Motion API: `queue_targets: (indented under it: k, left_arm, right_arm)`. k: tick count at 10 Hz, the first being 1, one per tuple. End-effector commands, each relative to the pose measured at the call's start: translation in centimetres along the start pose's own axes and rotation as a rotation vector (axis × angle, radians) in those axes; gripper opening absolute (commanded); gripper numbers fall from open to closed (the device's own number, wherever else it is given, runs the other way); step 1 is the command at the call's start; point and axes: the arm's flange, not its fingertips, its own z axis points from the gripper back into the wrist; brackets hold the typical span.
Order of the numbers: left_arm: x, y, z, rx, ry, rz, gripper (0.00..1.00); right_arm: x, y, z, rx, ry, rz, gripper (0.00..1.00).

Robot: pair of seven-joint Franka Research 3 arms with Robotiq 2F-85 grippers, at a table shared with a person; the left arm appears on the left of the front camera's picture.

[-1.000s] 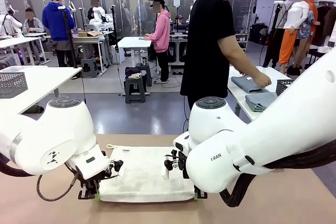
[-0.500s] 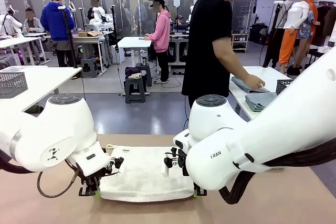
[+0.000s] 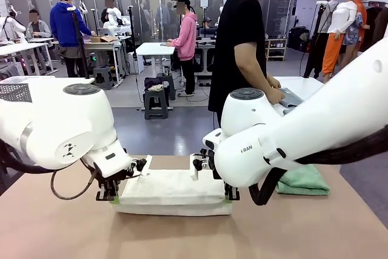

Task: Fold the towels and place them in the basket.
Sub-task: When a person lays out a Towel with hook on the table, fold it in half twice.

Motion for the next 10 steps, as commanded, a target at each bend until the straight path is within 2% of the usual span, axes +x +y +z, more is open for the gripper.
queue_targets:
  k: [1, 5, 8, 9, 10]
  left_arm:
    - [0.0, 3.0, -0.1, -0.017, 0.034, -0.005, 0.03]
    - [-0.5, 7.8, -1.0, 0.007, 0.054, 0.014, 0.03]
    - [-0.5, 8.2, -0.9, 0.005, 0.066, 0.029, 0.03]
    - [-0.7, 8.0, -1.2, 0.011, 0.024, 0.028, 0.03]
    - [-0.7, 8.0, -1.2, 0.011, 0.024, 0.028, 0.03]
  right_arm:
    - [-0.2, -2.9, -0.2, 0.017, 0.014, 0.038, 0.07]
    - [0.0, -7.2, -1.2, 0.025, -0.015, 0.029, 0.07]
    - [0.2, -7.8, -1.2, 0.016, -0.004, 0.009, 0.07]
    - [0.2, -7.3, -1.5, 0.011, -0.023, 0.000, 0.07]
    - [0.2, -7.3, -1.5, 0.011, -0.023, 0.000, 0.07]
